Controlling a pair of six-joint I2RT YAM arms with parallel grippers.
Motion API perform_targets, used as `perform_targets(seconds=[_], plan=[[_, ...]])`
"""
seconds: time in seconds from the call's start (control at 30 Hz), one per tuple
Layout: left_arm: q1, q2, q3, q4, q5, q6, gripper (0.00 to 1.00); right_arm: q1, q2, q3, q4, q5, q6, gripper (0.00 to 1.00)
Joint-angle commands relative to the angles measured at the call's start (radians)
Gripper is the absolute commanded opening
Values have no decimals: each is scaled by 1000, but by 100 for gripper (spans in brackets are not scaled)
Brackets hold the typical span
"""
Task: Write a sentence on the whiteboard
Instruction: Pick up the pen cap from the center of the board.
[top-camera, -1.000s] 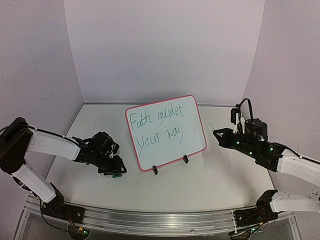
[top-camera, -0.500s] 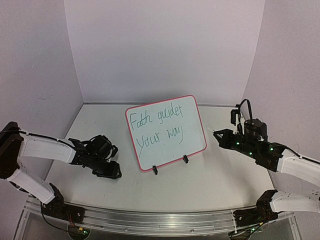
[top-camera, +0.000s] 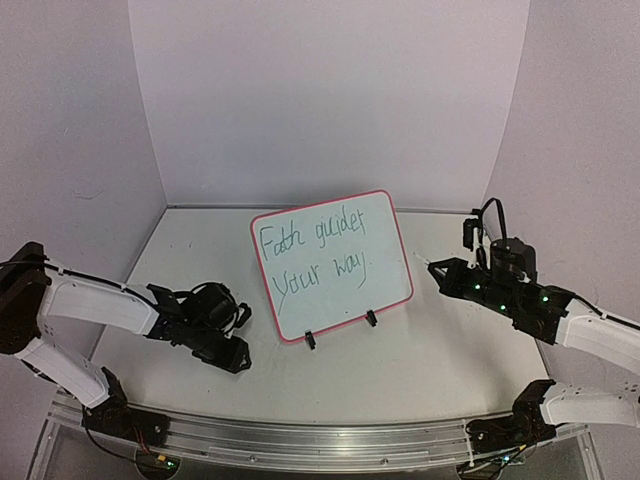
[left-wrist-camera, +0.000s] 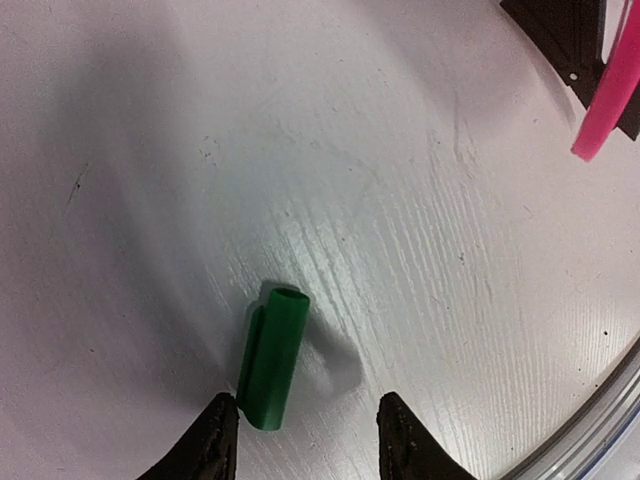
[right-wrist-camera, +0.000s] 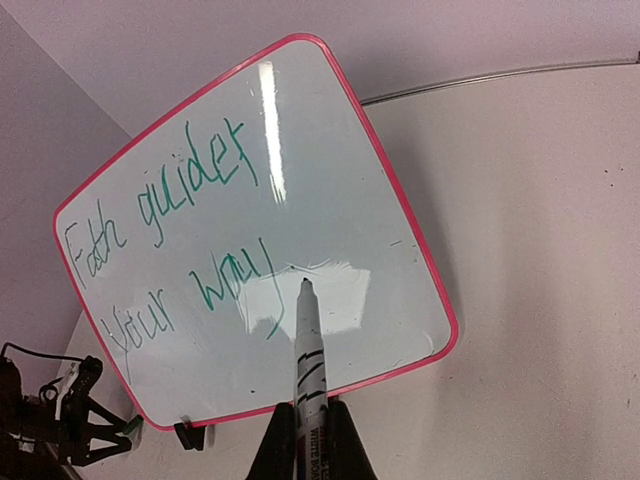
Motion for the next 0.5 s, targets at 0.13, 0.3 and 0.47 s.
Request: perform_targets(seconds=[0.13, 0.3, 0.47], plan=[[-17, 39, 30, -96, -176, -56, 42, -3, -10, 0, 0, 6, 5, 0], [-20, 57, 49, -67, -174, -39, 41, -3, -6, 3, -4, 9, 1, 0], [-25, 89, 56, -47, -134, -1, 38, -3, 1, 2, -5, 14, 0, 0]])
